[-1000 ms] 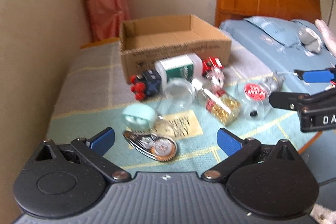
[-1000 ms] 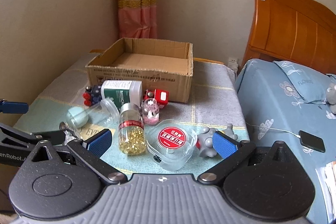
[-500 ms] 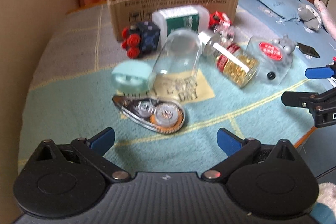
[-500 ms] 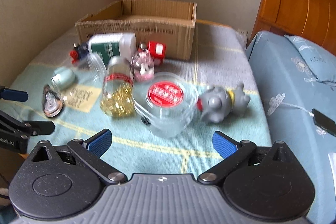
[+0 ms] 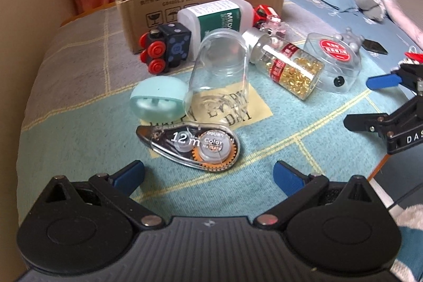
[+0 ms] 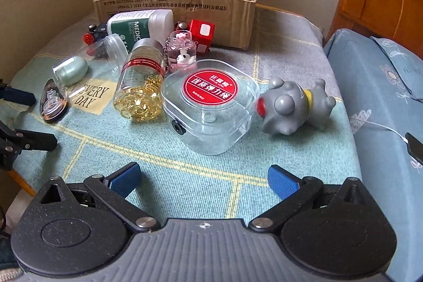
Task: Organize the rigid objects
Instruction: 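Move left tool to the correction tape while right tool moves to the clear red-labelled box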
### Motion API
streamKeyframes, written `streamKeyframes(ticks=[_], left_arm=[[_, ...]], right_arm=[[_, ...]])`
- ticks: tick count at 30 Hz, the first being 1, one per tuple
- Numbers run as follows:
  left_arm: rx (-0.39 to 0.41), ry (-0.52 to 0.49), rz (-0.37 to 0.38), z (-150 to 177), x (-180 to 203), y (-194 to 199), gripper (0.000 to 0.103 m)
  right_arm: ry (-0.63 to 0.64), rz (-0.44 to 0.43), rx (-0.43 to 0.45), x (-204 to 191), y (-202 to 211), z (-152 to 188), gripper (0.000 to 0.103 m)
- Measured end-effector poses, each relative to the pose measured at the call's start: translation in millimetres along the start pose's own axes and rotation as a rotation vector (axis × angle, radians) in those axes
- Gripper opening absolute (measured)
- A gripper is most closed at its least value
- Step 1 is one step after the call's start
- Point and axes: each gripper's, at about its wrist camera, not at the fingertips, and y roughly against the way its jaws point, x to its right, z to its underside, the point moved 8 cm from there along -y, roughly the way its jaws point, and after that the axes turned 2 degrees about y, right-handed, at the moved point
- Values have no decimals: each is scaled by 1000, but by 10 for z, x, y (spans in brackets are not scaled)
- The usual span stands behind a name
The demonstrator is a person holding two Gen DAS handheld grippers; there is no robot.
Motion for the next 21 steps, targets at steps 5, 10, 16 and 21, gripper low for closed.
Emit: streamKeyframes(ticks=[5,10,16,21], left_arm=[[10,-31,26,-51,-26,-44,103],[14,-63,49,-79,-75,-69,103],[19,-89,69,-129,-164,-103,103],[41,-94,72,-180,-206,-139,103]], right_arm=[[20,-16,38,1,5,12,103],[33,-28,53,-1,-1,1,103],[41,-38,63,1,-32,-28,103],[46,-45,71,9,-71,-68,103]])
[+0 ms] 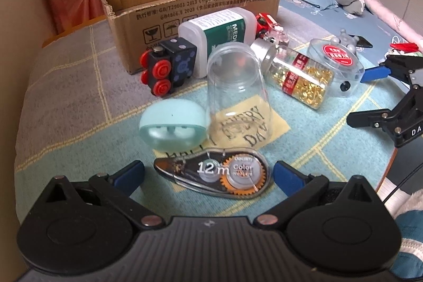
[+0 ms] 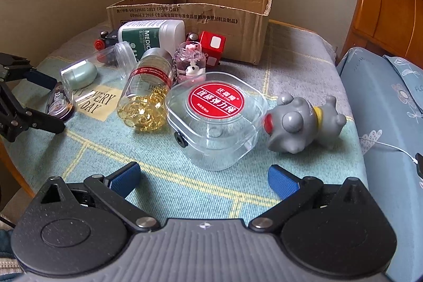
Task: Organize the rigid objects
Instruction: 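Move left tool to the correction tape while right tool moves to the clear red-labelled box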
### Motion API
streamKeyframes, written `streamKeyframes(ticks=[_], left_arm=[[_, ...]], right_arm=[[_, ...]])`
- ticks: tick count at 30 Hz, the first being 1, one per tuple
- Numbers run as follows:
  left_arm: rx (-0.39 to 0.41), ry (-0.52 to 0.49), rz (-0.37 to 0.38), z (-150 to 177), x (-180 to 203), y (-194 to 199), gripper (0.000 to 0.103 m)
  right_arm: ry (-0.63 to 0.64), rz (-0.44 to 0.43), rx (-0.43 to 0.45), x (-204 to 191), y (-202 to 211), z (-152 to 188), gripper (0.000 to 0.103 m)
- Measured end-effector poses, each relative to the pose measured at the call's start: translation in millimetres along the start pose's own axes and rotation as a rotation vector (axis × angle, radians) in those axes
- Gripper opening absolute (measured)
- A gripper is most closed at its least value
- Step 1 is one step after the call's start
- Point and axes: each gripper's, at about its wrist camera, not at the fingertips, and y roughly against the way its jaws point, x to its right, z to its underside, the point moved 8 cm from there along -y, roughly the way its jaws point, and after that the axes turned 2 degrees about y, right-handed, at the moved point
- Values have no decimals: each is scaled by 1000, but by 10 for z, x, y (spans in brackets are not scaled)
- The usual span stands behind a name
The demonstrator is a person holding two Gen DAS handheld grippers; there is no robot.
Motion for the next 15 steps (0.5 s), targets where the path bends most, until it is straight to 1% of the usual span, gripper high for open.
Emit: streamKeyframes(ticks=[8,11,15], left_arm=[[31,-22,16,-3,-2,-4,103],[32,-29,21,-3,0,-1,103],[21,-58,47,12,31,14,102]], right_arm=[[13,-12,10,-35,-94,-92,103],[22,-20,10,-69,-124,-122,103],[24,-22,-4,-84,-141,-144,103]])
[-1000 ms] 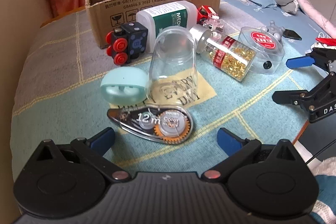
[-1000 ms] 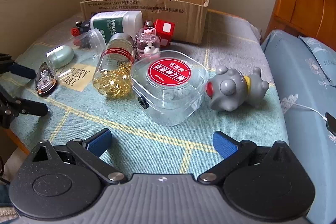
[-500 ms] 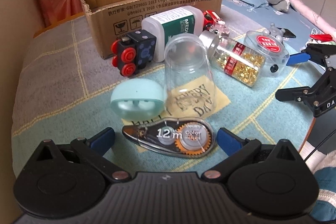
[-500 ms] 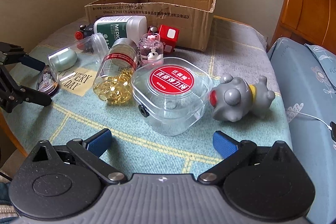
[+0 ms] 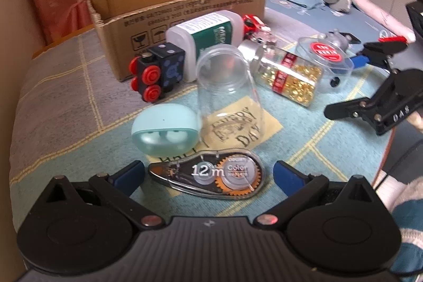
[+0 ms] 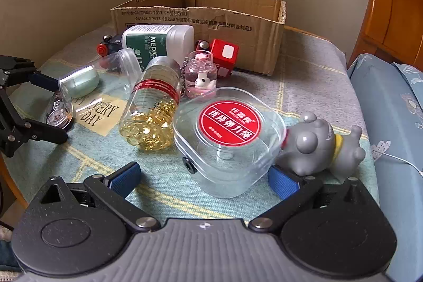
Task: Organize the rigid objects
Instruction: 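Move left tool to the correction tape while right tool moves to the clear red-labelled box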
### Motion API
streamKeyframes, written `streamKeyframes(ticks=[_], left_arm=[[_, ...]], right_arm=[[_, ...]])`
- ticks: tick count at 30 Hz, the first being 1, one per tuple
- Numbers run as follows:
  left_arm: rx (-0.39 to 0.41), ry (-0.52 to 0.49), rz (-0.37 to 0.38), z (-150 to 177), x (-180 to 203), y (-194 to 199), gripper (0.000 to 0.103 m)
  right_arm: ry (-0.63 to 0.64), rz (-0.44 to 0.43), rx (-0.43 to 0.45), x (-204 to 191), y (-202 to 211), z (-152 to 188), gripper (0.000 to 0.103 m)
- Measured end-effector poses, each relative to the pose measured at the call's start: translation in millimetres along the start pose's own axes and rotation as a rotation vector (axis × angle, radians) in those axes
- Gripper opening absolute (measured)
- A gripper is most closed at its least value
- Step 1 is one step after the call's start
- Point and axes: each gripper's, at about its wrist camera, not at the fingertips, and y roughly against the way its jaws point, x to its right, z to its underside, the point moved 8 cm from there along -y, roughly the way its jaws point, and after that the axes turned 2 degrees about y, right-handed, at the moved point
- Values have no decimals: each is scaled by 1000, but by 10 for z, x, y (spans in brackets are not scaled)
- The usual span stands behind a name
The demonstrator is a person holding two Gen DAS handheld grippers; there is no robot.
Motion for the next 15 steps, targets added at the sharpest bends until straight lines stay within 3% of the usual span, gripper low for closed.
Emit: streamKeyframes(ticks=[5,9,15], left_arm=[[-3,-4,4,11,14,17,101],[-4,-3,4,10,14,14,99],[-7,-2,1,5,23,15,99]], right_arm=[[17,-15,-40,20,14,-16,103],[52,-16,-16,51,171,-92,103],[233,-60,25,106,249,-346,103]])
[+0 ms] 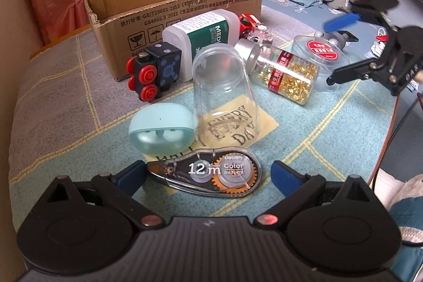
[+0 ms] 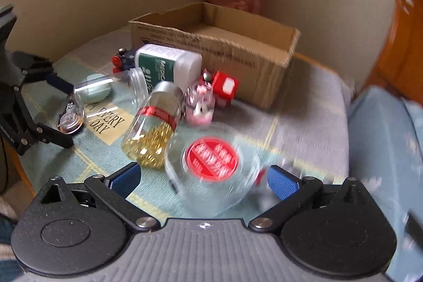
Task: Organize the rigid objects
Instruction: 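Move left tool to the correction tape while right tool moves to the clear red-labelled box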
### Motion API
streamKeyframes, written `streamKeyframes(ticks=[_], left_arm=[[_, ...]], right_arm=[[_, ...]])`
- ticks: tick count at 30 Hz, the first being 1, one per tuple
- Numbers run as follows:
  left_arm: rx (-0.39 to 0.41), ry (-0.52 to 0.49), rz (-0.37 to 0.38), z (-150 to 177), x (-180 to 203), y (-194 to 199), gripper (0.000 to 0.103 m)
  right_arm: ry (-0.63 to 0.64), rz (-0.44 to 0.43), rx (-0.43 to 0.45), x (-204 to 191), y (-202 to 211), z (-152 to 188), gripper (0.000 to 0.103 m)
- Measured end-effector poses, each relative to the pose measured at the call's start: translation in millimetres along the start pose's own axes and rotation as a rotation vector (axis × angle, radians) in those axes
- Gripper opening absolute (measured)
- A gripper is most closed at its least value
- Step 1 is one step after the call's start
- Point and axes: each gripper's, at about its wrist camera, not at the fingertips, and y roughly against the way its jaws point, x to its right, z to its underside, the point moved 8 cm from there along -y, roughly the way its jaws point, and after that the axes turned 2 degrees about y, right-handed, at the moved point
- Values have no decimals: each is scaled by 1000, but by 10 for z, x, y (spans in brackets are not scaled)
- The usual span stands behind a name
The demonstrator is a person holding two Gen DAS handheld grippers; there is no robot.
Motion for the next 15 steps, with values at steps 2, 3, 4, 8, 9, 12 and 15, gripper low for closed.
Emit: streamKeyframes(ticks=[2,3,4,8,9,12,15], left_arm=[[-1,1,0,-3,-3,-1,99],[-2,1,0,-3,-6,1,99],[-1,3,-1,-4,-9,2,98],[3,6,1,2,-33,29,92],[4,9,-1,4,-41,34,92],[5,14,-8,2,-46,34,92],[10,17,-11,-13,-43,18,92]], right_arm=[[64,-41,-3,16,-98,-76,103],[78,-59,-16,30,-153,-95,103],[84,-80,-31,43,-205,-115,103],[78,-155,-73,38,-311,-92,103],[74,-159,-83,18,-312,-57,103],[79,-153,-103,-72,-272,26,103],[94,-172,-112,-172,-206,69,103]])
